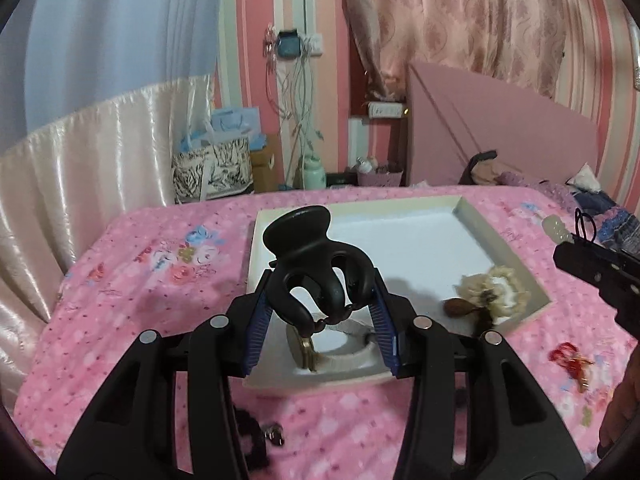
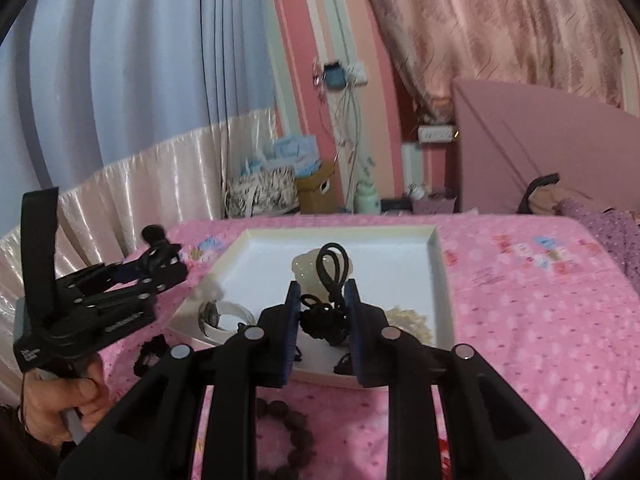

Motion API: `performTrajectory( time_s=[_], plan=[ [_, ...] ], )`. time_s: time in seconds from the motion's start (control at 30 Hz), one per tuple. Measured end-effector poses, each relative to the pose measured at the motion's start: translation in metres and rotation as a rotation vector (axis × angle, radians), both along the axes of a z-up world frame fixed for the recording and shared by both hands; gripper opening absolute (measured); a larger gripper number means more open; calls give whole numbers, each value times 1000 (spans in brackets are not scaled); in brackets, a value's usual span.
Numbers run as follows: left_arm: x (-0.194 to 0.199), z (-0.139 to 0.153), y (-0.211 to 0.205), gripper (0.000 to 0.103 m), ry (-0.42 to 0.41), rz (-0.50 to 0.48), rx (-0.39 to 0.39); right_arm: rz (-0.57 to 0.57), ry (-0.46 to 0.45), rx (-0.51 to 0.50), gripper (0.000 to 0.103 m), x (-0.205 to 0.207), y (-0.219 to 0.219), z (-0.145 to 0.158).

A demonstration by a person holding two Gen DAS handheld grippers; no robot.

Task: Organize jewelry
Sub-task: 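Carry the claw clip with the left tool while the right tool carries the pendant into the tray, then open both tools over the tray and withdraw toward the remaining jewelry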

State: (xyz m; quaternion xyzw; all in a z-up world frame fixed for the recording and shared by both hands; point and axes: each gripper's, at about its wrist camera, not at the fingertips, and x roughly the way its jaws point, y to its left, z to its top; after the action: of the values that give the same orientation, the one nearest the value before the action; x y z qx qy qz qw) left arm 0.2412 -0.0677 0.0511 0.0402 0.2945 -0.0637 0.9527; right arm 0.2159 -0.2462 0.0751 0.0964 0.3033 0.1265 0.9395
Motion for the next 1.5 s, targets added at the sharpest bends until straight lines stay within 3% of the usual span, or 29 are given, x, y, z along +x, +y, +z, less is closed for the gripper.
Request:
performTrajectory(
  time_s=[0.13, 0.37, 0.67, 0.93, 1.13, 1.2, 1.27, 1.5],
  plan=[
    [29, -22, 14, 46, 60, 17, -42, 41, 66, -22, 22, 26, 15, -26],
    [48, -51, 19, 46, 120, 40, -41, 44, 150, -66, 22, 62, 29, -64],
    [61, -69, 22, 46, 159, 62, -34, 33, 216, -92, 22, 69, 36, -89],
    [63, -72, 15, 47, 152, 58, -3, 30, 235, -92, 23, 73, 36, -91],
    [62, -72, 13, 48, 147, 66, 9, 20, 244, -92, 28, 73, 35, -92],
    [60, -71, 12, 51, 142, 66, 17, 13, 235, -105, 41, 73, 35, -92],
    [58, -70, 14, 56, 131, 62, 8, 10, 223, -109, 46, 72, 35, -90],
    [40, -50, 22, 72, 84, 61, -15, -17, 182, -82, 49, 57, 14, -75]
  ],
)
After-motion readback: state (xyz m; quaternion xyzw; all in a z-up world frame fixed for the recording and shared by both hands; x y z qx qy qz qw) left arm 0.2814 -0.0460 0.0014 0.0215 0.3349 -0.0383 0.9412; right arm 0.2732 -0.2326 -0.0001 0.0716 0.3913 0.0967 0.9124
